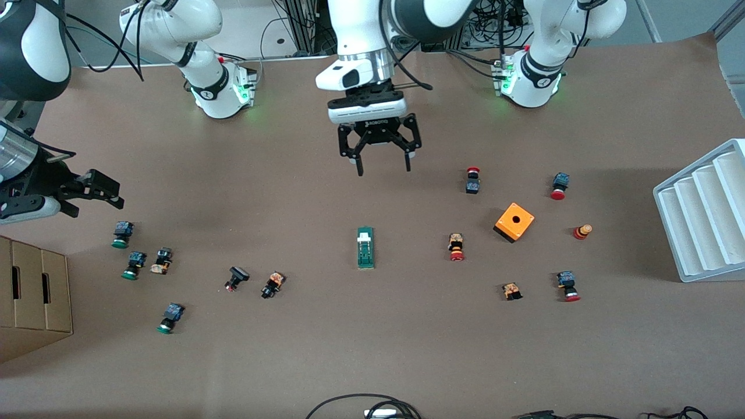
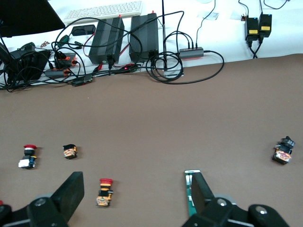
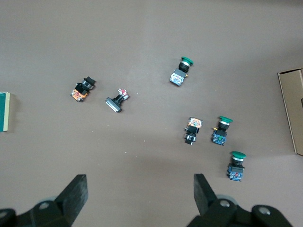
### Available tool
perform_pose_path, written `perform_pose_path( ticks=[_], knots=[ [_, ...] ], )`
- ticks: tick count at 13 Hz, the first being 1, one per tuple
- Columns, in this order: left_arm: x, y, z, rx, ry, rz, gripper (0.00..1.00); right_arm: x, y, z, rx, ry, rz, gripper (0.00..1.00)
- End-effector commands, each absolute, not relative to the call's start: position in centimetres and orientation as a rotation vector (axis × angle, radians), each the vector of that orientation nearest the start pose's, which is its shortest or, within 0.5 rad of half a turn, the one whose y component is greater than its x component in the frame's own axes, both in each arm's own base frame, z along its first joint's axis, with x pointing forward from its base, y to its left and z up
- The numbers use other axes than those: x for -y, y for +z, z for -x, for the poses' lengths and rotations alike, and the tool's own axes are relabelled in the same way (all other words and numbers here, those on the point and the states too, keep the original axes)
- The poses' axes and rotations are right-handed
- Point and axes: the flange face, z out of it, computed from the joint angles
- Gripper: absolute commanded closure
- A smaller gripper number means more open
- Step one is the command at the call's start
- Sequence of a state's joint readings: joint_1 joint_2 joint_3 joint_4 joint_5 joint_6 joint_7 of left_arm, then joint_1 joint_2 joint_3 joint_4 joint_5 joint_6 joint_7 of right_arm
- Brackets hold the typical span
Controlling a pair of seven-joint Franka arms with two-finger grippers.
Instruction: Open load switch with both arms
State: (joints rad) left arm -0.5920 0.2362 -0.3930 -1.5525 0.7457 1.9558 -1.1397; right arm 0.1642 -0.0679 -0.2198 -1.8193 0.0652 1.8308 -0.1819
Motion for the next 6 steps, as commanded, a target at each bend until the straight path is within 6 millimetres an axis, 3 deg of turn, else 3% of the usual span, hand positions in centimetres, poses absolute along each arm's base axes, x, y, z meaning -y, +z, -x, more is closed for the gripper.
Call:
perform_pose_path(
  ticks=[1, 6],
  knots=[
    [46.9, 58.2, -43.5, -0.130, -0.894, 2.881, 0.00, 2.9, 57.4, -54.8, 0.178, -0.135, 3.085, 0.00],
    [41.5, 60.8, -47.1, -0.214, -0.786, 2.939, 0.00, 2.9, 57.4, -54.8, 0.178, -0.135, 3.085, 0.00]
  ],
)
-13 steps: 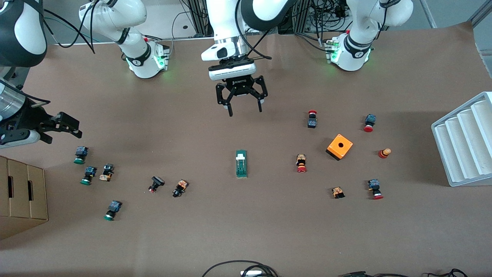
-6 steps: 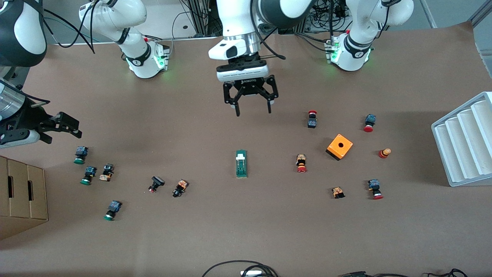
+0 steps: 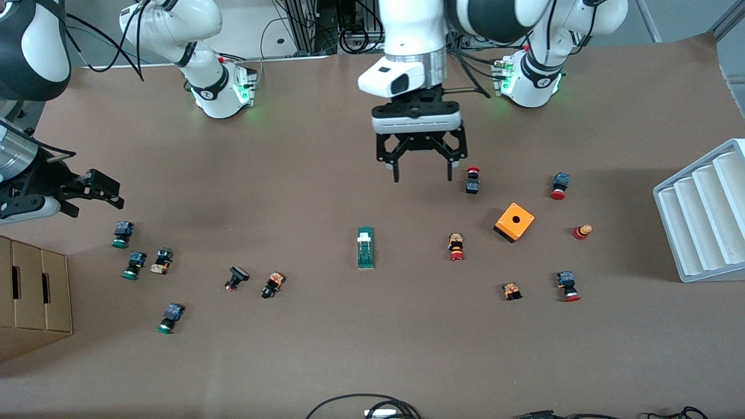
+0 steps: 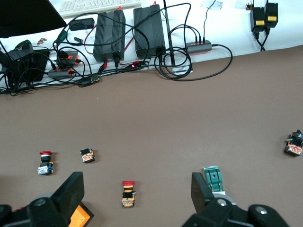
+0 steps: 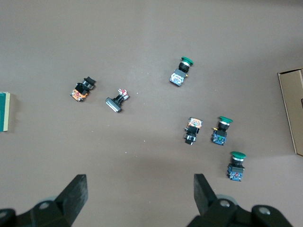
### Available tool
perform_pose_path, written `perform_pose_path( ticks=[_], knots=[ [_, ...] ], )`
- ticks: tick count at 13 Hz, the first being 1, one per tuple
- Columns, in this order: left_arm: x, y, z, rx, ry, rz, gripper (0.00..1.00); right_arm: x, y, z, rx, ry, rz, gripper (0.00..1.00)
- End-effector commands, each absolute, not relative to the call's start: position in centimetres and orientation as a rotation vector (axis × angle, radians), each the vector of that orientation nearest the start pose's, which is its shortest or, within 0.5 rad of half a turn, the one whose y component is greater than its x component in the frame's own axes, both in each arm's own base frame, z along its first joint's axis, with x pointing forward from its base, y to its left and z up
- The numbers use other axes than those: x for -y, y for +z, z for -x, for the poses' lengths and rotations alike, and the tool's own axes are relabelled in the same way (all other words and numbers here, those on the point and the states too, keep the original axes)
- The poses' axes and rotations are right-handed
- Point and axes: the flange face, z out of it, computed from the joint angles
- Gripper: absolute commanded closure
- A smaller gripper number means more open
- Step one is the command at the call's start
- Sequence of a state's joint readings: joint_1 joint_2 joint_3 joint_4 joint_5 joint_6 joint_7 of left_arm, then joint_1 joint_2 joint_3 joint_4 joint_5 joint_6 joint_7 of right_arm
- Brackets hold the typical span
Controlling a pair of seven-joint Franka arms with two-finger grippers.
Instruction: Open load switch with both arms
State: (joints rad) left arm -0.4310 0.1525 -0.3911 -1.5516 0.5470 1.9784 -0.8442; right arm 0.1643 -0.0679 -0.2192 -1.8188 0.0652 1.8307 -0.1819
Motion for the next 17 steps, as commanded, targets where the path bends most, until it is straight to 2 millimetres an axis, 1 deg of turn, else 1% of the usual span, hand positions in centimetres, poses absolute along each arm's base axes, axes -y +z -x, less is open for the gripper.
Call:
perform_pose_path(
  ticks=[1, 2, 3, 5, 6, 8, 10, 12, 13, 14, 15, 16, 17],
  knots=[
    [40.9, 60.9, -47.5, -0.233, -0.753, 2.962, 0.00, 2.9, 57.4, -54.8, 0.178, -0.135, 3.085, 0.00],
    [39.8, 61.0, -48.2, -0.223, -0.730, 2.977, 0.00, 2.9, 57.4, -54.8, 0.178, -0.132, 3.085, 0.00],
    [39.4, 61.1, -48.4, -0.224, -0.716, 2.992, 0.00, 2.9, 57.4, -54.8, 0.178, -0.132, 3.085, 0.00],
    [37.3, 61.6, -49.7, -0.161, -0.686, 3.029, 0.00, 2.8, 57.4, -54.7, 0.180, -0.132, 3.083, 0.00],
    [36.4, 62.2, -49.9, -0.179, -0.679, 3.034, 0.00, 2.8, 57.4, -54.7, 0.180, -0.132, 3.083, 0.00],
    [33.5, 62.6, -51.2, -0.141, -0.630, 3.064, 0.00, 2.7, 57.4, -54.7, 0.180, -0.132, 3.083, 0.00],
    [31.4, 62.9, -51.6, -0.078, -0.557, 3.091, 0.00, 2.7, 57.4, -54.7, 0.180, -0.130, 3.083, 0.00],
    [29.2, 62.7, -52.8, -0.007, -0.524, 3.089, 0.00, 2.6, 57.4, -54.7, 0.183, -0.132, 3.083, 0.00],
    [28.9, 62.6, -52.9, -0.009, -0.505, 3.108, 0.00, 2.6, 57.4, -54.7, 0.183, -0.130, 3.083, 0.00],
    [28.2, 62.7, -53.2, -0.015, -0.496, 3.117, 0.00, 2.6, 57.4, -54.7, 0.183, -0.132, 3.083, 0.00],
    [26.6, 63.0, -53.9, 0.017, -0.492, 3.128, 0.00, 2.6, 57.5, -54.7, 0.183, -0.135, 3.083, 0.00],
    [25.6, 63.0, -54.3, 0.012, -0.482, 3.140, 0.00, 2.6, 57.4, -54.7, 0.182, -0.132, 3.081, 0.00],
    [22.8, 63.4, -55.3, 0.026, -0.484, 3.139, 0.00, 2.7, 57.4, -54.7, 0.177, -0.130, 3.082, 0.00]
  ],
)
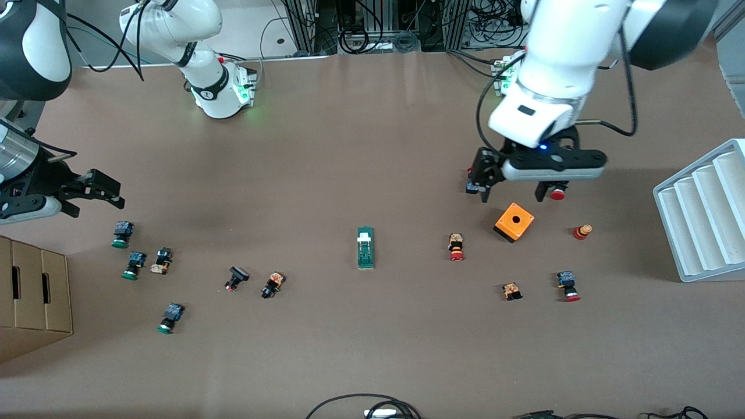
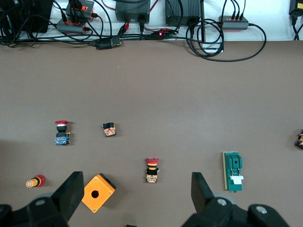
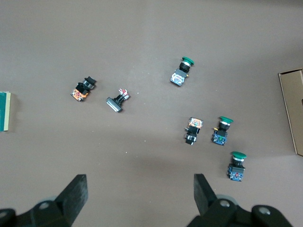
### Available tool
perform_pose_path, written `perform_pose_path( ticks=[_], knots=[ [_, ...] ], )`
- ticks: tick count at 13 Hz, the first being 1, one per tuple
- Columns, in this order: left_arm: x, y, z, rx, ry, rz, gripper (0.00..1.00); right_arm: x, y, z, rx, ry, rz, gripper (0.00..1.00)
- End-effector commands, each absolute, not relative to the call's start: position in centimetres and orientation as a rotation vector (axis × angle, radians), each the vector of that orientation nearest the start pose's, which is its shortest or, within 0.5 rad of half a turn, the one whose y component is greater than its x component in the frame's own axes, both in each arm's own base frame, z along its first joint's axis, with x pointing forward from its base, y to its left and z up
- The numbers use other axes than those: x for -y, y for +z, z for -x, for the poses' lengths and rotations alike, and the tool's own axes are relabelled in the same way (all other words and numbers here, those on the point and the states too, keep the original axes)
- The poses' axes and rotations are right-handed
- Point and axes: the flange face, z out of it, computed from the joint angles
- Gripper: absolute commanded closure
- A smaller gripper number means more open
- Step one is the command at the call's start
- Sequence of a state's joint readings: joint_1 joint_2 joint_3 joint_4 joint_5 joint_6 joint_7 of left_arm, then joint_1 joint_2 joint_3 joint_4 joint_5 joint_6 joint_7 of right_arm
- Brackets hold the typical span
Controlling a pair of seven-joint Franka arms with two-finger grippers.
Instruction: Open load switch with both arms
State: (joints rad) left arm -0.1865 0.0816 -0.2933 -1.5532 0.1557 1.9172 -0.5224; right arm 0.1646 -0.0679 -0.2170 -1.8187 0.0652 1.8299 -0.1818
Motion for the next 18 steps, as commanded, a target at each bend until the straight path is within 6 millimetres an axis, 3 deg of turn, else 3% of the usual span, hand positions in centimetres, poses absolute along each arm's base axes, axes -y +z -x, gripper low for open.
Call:
perform_pose_path(
  ticks=[1, 3, 6, 13, 15, 18],
  knots=[
    [20.8, 63.5, -56.0, 0.024, -0.479, 3.143, 0.00, 2.8, 57.4, -54.7, 0.177, -0.133, 3.082, 0.00],
    [17.0, 63.4, -57.1, 0.057, -0.452, 3.135, 0.00, 2.7, 57.4, -54.7, 0.180, -0.132, 3.081, 0.00],
    [13.2, 63.4, -57.4, 0.167, -0.376, 3.137, 0.00, 2.6, 57.4, -54.7, 0.182, -0.132, 3.081, 0.00],
    [2.4, 62.5, -58.1, 0.234, -0.238, 3.172, 0.00, 2.3, 57.4, -54.5, 0.187, -0.102, 3.078, 0.00],
    [0.5, 63.0, -57.7, 0.217, -0.220, 3.172, 0.00, 1.9, 57.5, -54.4, 0.199, -0.104, 3.076, 0.00],
    [0.1, 64.1, -56.9, 0.206, -0.153, 3.167, 0.00, 1.9, 57.5, -54.4, 0.199, -0.104, 3.076, 0.00]
  ],
)
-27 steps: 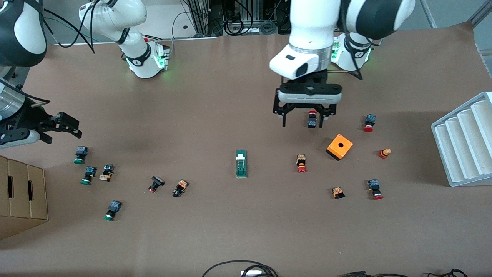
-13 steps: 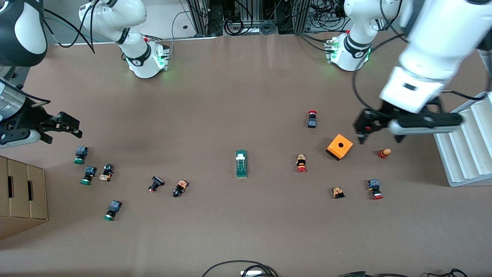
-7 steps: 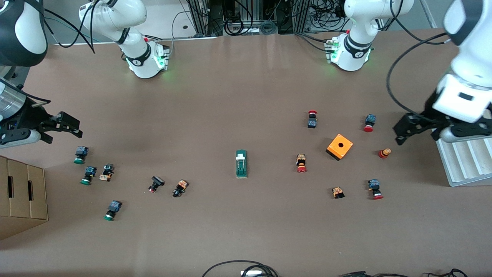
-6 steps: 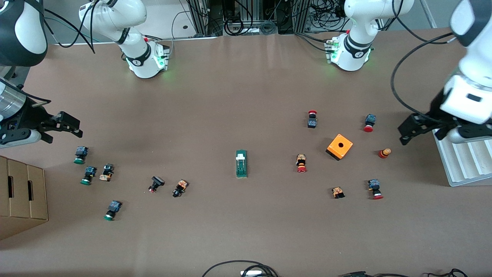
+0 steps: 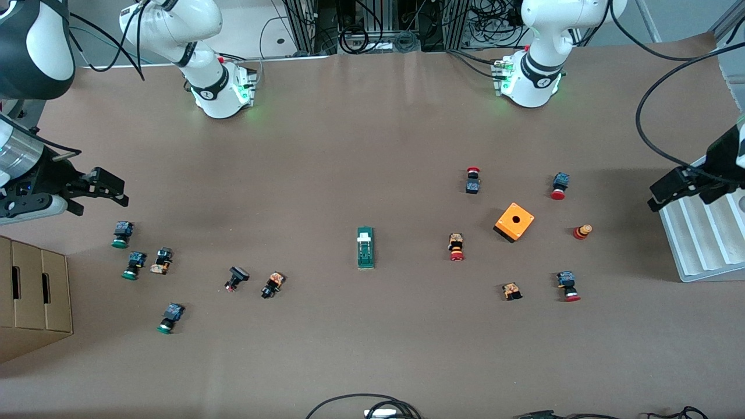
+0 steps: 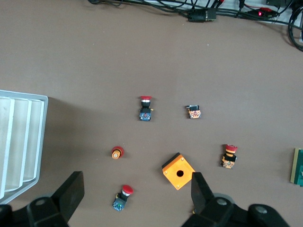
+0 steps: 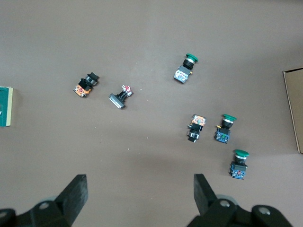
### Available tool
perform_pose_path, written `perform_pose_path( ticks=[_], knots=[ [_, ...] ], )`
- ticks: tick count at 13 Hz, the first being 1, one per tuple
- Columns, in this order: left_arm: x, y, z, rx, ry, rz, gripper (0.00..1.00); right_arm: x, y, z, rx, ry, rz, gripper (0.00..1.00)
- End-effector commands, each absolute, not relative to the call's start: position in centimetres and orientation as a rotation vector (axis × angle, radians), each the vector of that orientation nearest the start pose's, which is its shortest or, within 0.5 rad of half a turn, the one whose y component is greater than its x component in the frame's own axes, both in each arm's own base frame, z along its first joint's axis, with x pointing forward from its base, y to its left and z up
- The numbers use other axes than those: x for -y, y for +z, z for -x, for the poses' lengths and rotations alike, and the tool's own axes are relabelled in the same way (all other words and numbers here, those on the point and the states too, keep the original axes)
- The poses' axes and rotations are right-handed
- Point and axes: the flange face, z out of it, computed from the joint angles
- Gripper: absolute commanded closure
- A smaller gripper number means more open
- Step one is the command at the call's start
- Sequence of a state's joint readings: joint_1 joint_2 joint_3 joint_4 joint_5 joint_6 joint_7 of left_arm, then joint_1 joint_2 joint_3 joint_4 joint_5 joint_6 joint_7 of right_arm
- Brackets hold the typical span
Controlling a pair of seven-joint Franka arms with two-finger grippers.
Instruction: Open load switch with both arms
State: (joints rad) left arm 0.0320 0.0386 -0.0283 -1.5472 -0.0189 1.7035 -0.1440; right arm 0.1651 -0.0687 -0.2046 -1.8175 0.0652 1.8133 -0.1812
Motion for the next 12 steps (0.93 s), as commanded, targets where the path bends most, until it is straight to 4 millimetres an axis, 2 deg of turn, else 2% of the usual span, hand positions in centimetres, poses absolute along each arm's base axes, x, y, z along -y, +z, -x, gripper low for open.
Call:
perform_pose_path(
  ticks=[1, 9, 12],
  knots=[
    [-0.06, 64.16, -56.63, 0.198, -0.134, 3.167, 0.00, 1.86, 57.47, -54.43, 0.199, -0.104, 3.076, 0.00],
    [-0.92, 64.42, -56.55, 0.161, -0.152, 3.166, 0.00, 1.93, 57.47, -54.43, 0.196, -0.104, 3.075, 0.00],
    [-0.97, 63.77, -56.71, 0.180, -0.123, 3.162, 0.00, 1.93, 57.47, -54.43, 0.196, -0.104, 3.075, 0.00]
  ],
)
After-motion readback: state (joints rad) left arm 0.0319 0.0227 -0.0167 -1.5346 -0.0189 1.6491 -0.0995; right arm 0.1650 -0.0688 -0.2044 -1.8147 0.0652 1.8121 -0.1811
